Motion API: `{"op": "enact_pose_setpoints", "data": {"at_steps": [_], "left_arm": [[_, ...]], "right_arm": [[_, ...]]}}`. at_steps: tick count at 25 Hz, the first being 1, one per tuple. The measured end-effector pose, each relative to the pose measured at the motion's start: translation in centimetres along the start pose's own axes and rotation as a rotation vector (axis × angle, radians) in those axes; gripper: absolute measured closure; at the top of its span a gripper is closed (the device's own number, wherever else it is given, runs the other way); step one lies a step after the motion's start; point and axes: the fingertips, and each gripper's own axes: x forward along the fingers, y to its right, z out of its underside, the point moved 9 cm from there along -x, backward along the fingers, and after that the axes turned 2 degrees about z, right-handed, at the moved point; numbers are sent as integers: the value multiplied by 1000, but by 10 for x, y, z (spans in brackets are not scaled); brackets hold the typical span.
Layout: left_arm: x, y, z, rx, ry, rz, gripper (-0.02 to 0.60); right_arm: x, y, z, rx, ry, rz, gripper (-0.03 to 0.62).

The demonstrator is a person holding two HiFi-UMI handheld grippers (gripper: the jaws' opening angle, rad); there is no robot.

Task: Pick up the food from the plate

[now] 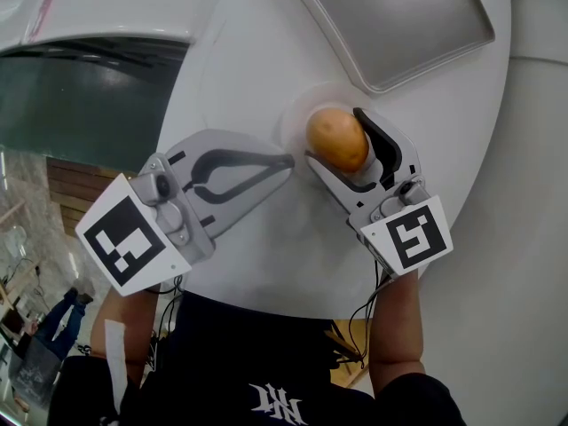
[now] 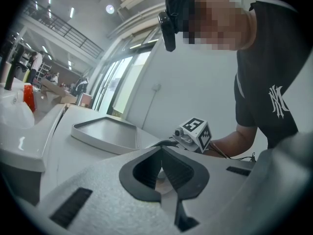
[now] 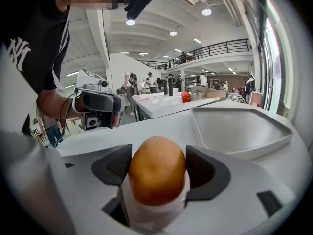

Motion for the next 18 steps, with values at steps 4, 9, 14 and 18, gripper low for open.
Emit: {"op": "enact_pose_setpoints", "data": {"at_steps": [4,9,14,18], "left_arm": [[1,4,1,15,1,-3,575],[-2,7,-1,38,0,0,575],[-9,19,-8,61,-1,-3,575],[-14,34,-15,101,5,-1,575]], "right_arm": [[-3,2,3,2,19,17,253],[-1,-3,1,12,41,15,253],[-13,-6,-9,5,84,33,254],[-28,-13,-18,-10,116,62,254]]}}
